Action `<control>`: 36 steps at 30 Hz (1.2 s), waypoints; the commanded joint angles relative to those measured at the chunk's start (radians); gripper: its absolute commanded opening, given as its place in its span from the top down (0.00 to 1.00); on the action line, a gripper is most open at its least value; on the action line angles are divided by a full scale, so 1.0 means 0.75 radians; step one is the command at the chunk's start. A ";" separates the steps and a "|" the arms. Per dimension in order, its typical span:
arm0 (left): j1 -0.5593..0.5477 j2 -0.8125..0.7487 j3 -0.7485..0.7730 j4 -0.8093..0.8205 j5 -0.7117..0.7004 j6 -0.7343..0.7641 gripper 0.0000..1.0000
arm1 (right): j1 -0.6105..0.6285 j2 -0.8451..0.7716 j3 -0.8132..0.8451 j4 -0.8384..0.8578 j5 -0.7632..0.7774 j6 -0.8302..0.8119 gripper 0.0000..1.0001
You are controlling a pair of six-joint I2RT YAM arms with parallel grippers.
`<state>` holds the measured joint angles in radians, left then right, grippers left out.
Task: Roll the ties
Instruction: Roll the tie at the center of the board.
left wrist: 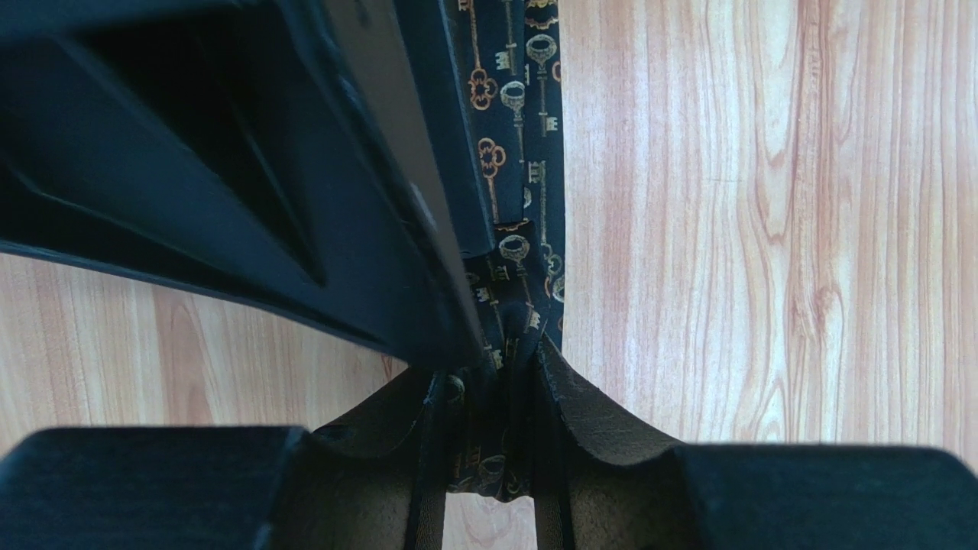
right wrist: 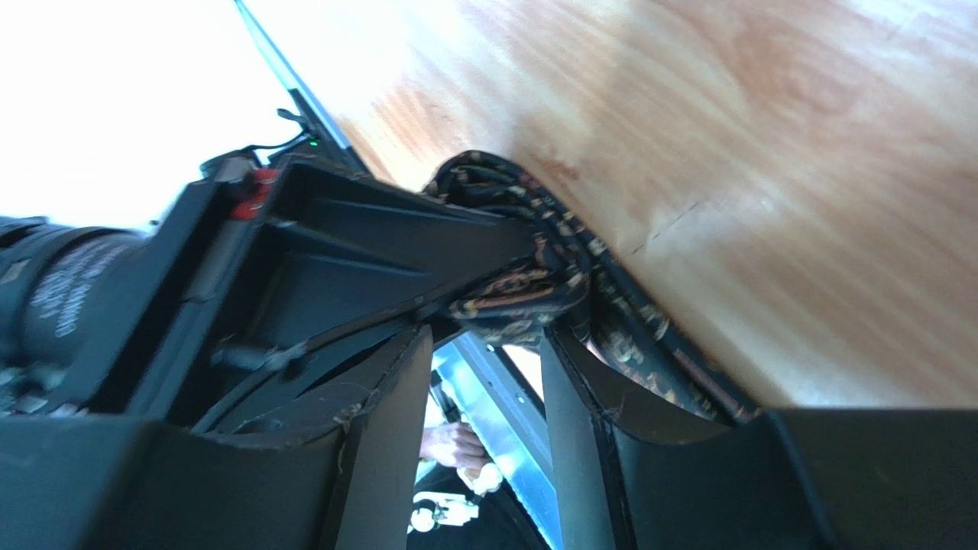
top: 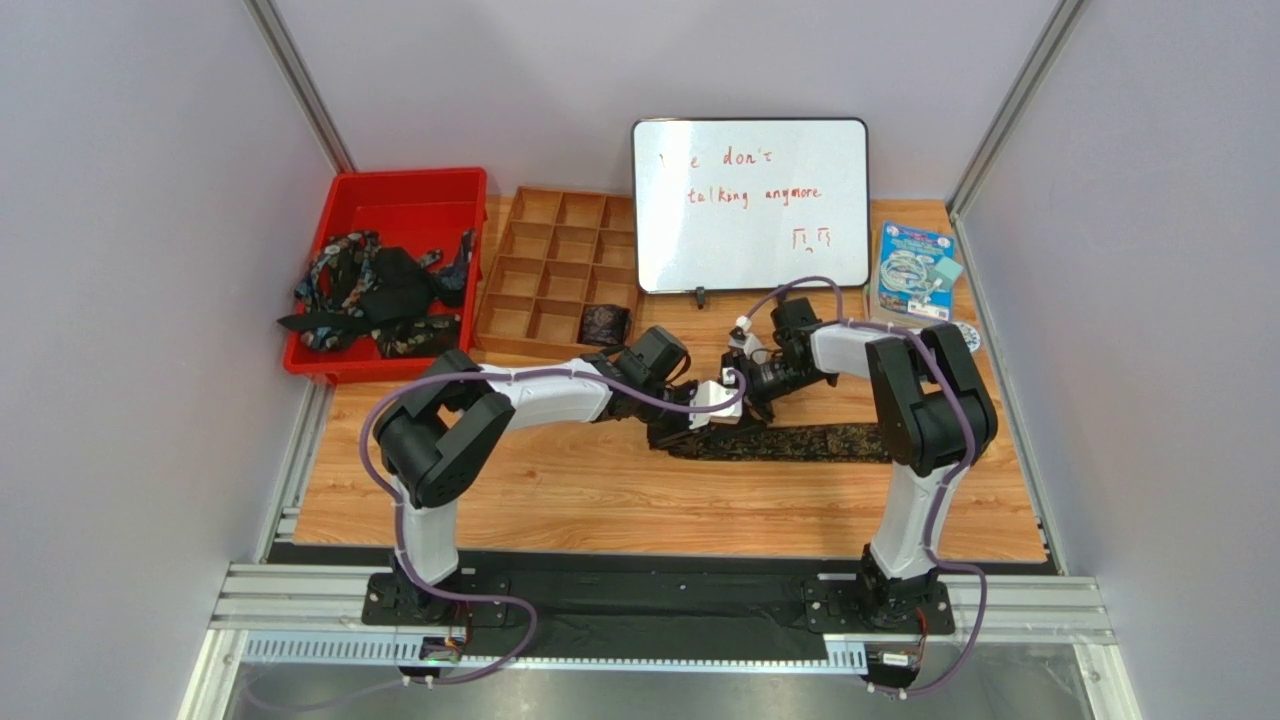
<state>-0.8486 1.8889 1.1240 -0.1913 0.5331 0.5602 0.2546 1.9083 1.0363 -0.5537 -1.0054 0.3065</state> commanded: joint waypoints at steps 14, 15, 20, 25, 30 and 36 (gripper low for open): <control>-0.006 0.065 0.025 -0.166 0.017 -0.017 0.63 | 0.055 0.129 0.013 0.076 0.117 0.015 1.00; -0.002 0.061 0.025 -0.168 0.021 -0.025 0.62 | 0.047 0.131 0.005 0.078 0.113 0.011 1.00; 0.051 -0.031 0.013 -0.113 0.054 -0.113 0.42 | -0.008 0.153 -0.001 0.029 0.103 -0.059 1.00; 0.070 -0.107 -0.034 -0.009 0.126 -0.150 0.32 | -0.039 0.196 0.001 -0.002 0.101 -0.120 1.00; 0.070 -0.136 -0.106 0.161 0.142 -0.207 0.26 | -0.086 0.225 -0.001 -0.037 0.107 -0.198 1.00; 0.070 -0.095 -0.165 0.404 0.158 -0.270 0.26 | -0.098 0.241 0.001 -0.057 0.144 -0.222 1.00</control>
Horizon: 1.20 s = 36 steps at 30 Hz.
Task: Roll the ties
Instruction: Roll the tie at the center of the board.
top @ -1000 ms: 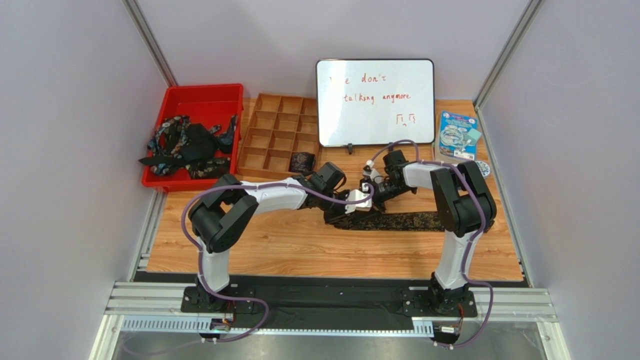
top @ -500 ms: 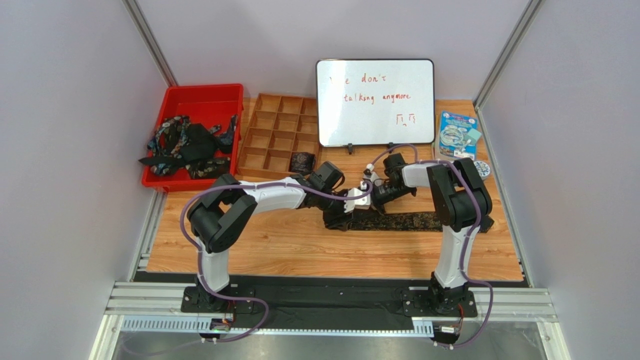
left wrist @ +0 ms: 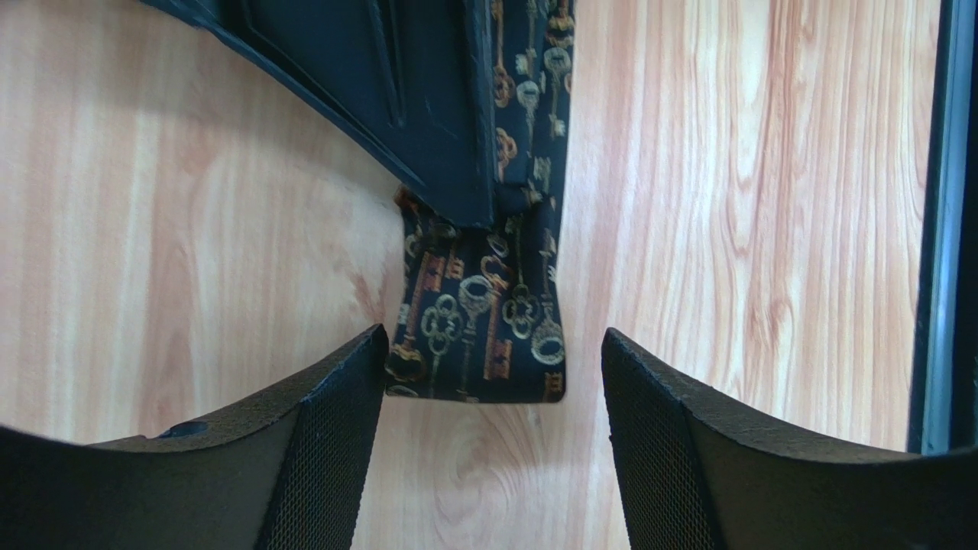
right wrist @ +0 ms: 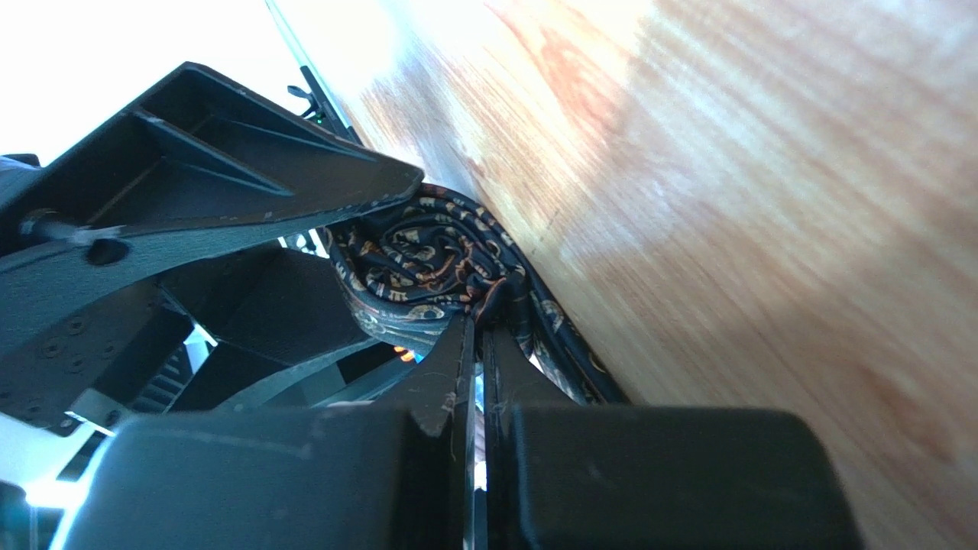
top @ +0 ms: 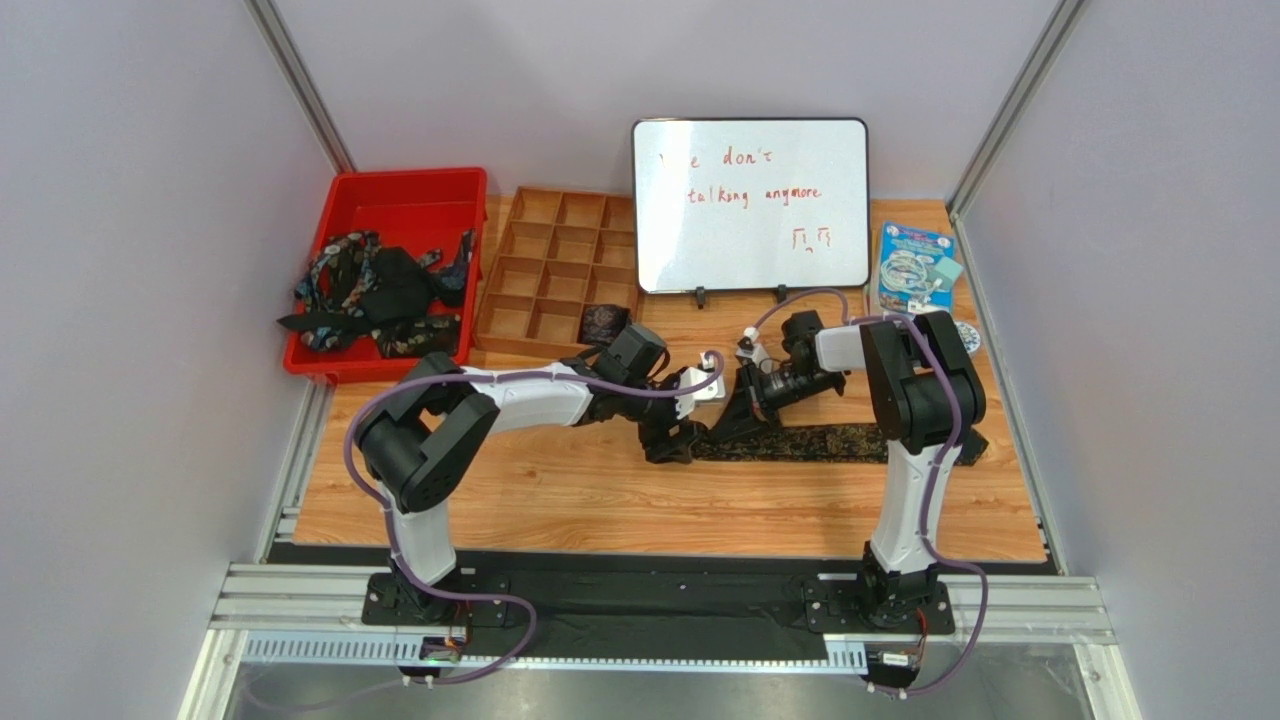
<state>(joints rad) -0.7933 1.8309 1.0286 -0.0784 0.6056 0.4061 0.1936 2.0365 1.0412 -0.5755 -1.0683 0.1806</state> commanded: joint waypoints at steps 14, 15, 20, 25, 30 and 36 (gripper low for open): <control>-0.069 0.095 -0.030 0.312 -0.005 -0.067 0.51 | -0.019 0.085 -0.012 0.012 0.310 -0.041 1.00; -0.083 0.097 -0.022 0.281 -0.052 -0.057 0.55 | -0.021 0.075 -0.014 0.027 0.304 -0.032 1.00; -0.092 0.081 0.005 0.075 -0.175 0.015 0.73 | -0.021 0.026 0.039 -0.087 0.232 -0.095 0.96; -0.096 0.085 0.032 -0.063 -0.259 0.084 0.74 | -0.037 -0.146 0.068 -0.233 0.152 -0.139 0.71; -0.102 0.113 0.062 -0.124 -0.267 0.095 0.73 | -0.023 -0.216 0.080 -0.241 0.134 -0.112 0.53; -0.110 0.142 0.093 -0.161 -0.292 0.103 0.70 | 0.051 -0.204 0.062 -0.161 0.138 -0.024 0.55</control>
<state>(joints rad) -0.8722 1.8908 1.0924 -0.0715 0.4496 0.4477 0.1898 1.9034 1.0809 -0.7296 -0.9718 0.1173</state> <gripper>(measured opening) 0.358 0.457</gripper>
